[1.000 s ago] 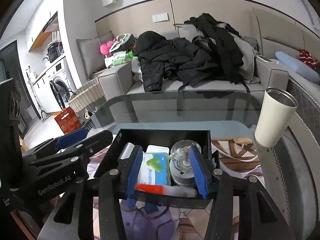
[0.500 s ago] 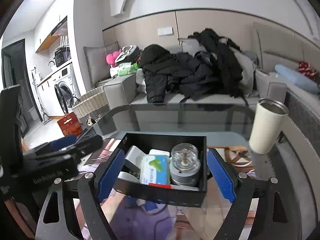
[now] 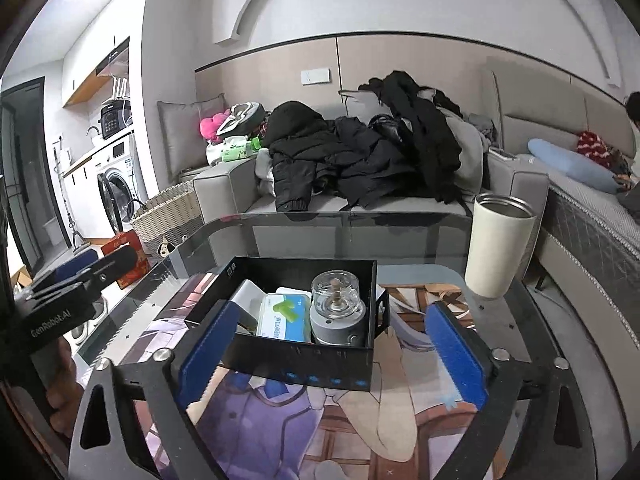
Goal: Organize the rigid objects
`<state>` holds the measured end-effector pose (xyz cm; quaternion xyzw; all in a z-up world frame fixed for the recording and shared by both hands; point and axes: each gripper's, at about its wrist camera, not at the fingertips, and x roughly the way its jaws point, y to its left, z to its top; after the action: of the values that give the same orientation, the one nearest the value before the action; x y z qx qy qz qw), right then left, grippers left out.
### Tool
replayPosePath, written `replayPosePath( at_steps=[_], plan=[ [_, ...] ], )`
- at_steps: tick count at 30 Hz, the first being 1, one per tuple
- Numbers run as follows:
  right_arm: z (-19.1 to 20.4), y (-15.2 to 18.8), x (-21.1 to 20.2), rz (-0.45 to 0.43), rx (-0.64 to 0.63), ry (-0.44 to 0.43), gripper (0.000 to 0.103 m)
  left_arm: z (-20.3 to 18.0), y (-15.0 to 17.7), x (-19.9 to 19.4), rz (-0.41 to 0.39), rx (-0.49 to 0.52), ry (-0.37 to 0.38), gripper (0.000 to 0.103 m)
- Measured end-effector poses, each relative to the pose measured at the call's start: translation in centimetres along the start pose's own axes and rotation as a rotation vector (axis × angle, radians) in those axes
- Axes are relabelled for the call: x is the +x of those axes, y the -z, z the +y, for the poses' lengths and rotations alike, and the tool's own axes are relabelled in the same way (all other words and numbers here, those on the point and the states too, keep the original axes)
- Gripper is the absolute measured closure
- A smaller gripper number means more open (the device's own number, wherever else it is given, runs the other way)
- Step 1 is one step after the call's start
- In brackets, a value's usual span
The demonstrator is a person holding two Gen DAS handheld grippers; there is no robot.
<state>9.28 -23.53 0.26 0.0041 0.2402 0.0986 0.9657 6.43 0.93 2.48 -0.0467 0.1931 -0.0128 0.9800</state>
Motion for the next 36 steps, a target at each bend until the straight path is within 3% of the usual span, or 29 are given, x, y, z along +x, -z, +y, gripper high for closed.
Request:
replayPosePath(
  at_steps=[10,13,18,36],
  plan=[
    [0.2,2.5,-2.1,-0.114,-0.029,0.089,0.001,-0.2,2.5,-2.5,-0.020,0.040,-0.004,0.004],
    [0.5,4.2,-3.4,-0.165,-0.074,0.123,0.001,-0.2,3.8,-3.2,-0.038,0.043,-0.039,0.004],
    [0.8,6.5,-5.2,-0.213,-0.089,0.104,0.001,-0.7,5.8,-3.8,-0.024,0.052,-0.035,0.004],
    [0.7,7.2,-5.8,-0.224,-0.107,0.102,0.001,-1.6,6.4,-3.4,-0.062,0.041,-0.108,0.000]
  ],
)
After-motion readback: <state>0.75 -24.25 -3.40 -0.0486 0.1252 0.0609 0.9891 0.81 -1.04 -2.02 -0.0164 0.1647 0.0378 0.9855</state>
